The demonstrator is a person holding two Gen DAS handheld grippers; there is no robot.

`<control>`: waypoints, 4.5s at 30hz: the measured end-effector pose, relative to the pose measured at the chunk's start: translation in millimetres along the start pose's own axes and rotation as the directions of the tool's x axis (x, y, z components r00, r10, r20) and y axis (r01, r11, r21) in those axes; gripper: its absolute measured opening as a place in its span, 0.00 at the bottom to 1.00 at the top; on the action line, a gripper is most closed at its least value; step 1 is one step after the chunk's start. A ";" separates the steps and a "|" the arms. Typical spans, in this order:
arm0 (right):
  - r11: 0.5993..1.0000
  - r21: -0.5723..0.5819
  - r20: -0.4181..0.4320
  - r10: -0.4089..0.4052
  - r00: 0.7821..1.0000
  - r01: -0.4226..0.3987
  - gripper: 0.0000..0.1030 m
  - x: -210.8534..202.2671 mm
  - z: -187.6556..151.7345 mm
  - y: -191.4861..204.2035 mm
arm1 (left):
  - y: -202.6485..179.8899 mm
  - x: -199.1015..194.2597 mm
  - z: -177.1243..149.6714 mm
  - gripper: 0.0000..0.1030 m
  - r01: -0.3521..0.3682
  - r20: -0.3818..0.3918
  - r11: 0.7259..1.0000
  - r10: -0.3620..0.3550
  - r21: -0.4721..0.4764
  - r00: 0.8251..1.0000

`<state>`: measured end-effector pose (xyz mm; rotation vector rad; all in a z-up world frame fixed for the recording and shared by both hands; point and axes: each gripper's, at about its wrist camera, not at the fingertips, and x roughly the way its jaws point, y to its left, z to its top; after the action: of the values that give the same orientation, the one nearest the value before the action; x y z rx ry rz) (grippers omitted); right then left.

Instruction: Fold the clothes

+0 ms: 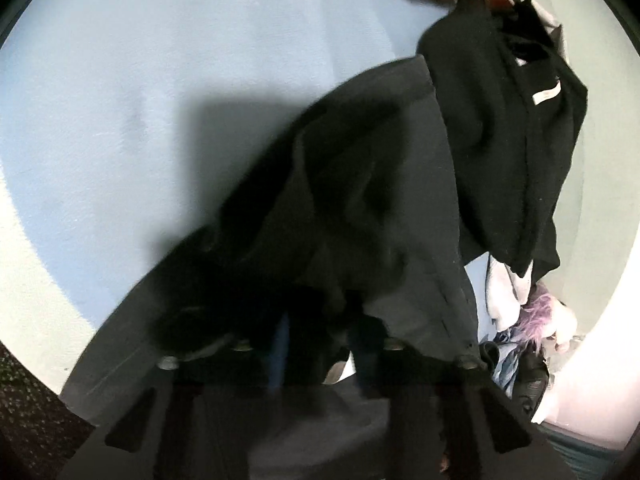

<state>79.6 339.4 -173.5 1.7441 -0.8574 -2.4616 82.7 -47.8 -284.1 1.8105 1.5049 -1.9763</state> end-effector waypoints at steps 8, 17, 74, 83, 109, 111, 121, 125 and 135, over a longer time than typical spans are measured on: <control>0.993 -0.031 0.126 0.117 0.985 -0.114 0.12 -56.7 5.8 16.6 | -12.0 -30.4 -18.8 0.02 0.156 0.041 0.986 -0.159 0.054 0.986; 0.987 -0.101 0.213 0.145 0.966 -0.126 0.02 -130.9 -29.5 20.8 | -0.3 -77.6 -74.1 0.01 0.253 0.018 0.949 -0.261 0.190 0.965; 0.858 0.394 -0.065 0.384 0.921 -0.330 0.65 0.7 -58.7 -30.9 | -42.1 -117.1 -60.8 0.01 0.424 0.148 0.870 -0.468 0.250 0.872; 0.751 0.520 0.029 0.461 0.887 -0.407 0.67 5.8 -84.8 -42.4 | -35.5 -112.9 -56.6 0.01 0.450 0.135 0.868 -0.482 0.211 0.866; 0.685 0.345 0.338 0.547 0.766 -0.642 0.04 -38.3 -58.5 -22.8 | -41.1 -138.7 -67.6 0.01 0.432 0.212 0.861 -0.490 0.268 0.846; 0.697 0.215 0.410 0.571 0.711 -0.684 0.04 -85.4 -41.4 -3.5 | -51.9 -161.3 -72.8 0.01 0.442 0.235 0.838 -0.522 0.320 0.820; 0.658 -0.414 0.536 0.735 0.415 -0.629 0.04 -307.6 -29.2 111.2 | -119.7 -334.5 -133.8 0.01 0.511 0.253 0.591 -0.772 0.624 0.583; 0.582 -0.564 0.525 0.801 0.290 -0.586 0.04 -362.6 -46.0 139.9 | -133.9 -376.0 -137.6 0.01 0.519 0.241 0.558 -0.796 0.648 0.556; 0.712 -0.543 0.572 0.702 0.424 -0.445 0.03 -364.5 8.8 216.9 | -186.0 -408.5 -106.0 0.01 0.421 0.382 0.674 -0.712 0.607 0.589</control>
<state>145.9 271.0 239.9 0.1197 -0.8102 -2.5089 168.6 -97.9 166.2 0.5397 1.6023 -3.0400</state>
